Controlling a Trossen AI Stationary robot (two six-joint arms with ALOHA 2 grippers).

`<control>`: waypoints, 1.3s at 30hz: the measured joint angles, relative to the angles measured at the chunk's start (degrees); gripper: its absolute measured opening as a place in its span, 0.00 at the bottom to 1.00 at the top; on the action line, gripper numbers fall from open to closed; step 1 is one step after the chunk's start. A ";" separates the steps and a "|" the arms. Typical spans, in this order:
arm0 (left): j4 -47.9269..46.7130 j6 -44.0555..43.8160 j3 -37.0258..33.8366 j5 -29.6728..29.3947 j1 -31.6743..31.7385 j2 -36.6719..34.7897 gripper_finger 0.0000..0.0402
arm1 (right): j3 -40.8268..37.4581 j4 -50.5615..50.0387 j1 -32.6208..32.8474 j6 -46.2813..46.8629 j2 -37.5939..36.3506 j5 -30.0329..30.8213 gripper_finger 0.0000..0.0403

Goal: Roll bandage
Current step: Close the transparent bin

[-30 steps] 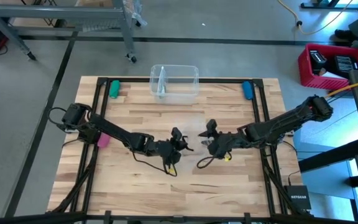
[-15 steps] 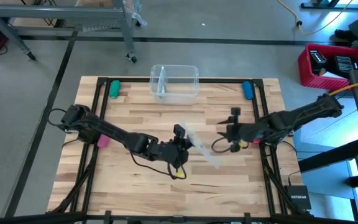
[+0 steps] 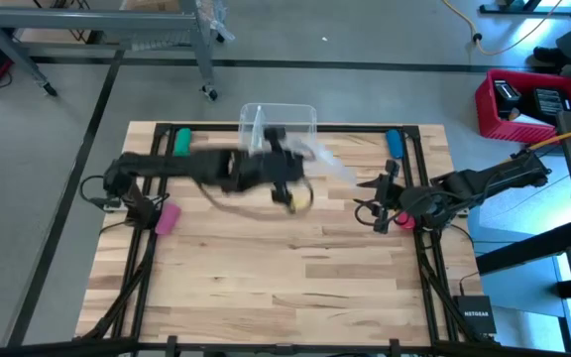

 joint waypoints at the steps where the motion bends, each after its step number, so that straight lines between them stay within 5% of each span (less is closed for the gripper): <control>1: -4.06 -1.74 2.18 0.92 2.25 0.00 0.06 | -0.31 0.36 0.00 0.00 0.00 0.13 0.46; 9: -23.63 -10.84 15.11 25.70 21.93 -0.07 0.06 | -5.28 3.09 -0.39 -0.28 0.04 6.94 0.46; 17: -31.87 -10.60 15.92 46.69 34.96 0.33 0.08 | -13.99 24.45 -8.99 -7.71 0.40 1.90 0.46; 25: -35.82 -3.88 15.93 45.71 35.38 0.31 0.06 | -17.57 45.18 -24.73 -12.31 4.64 -14.25 0.46; 31: -36.52 0.00 15.95 45.65 34.71 0.68 0.08 | -17.75 68.75 -32.28 -12.26 13.84 -20.75 0.46; 35: -33.14 2.90 15.84 46.08 34.71 0.68 0.06 | -17.55 84.11 -34.33 -8.81 21.46 -19.47 0.46; 39: -29.80 4.74 15.82 46.19 35.71 0.71 0.08 | -14.98 85.54 -36.49 -6.78 28.18 -17.18 0.46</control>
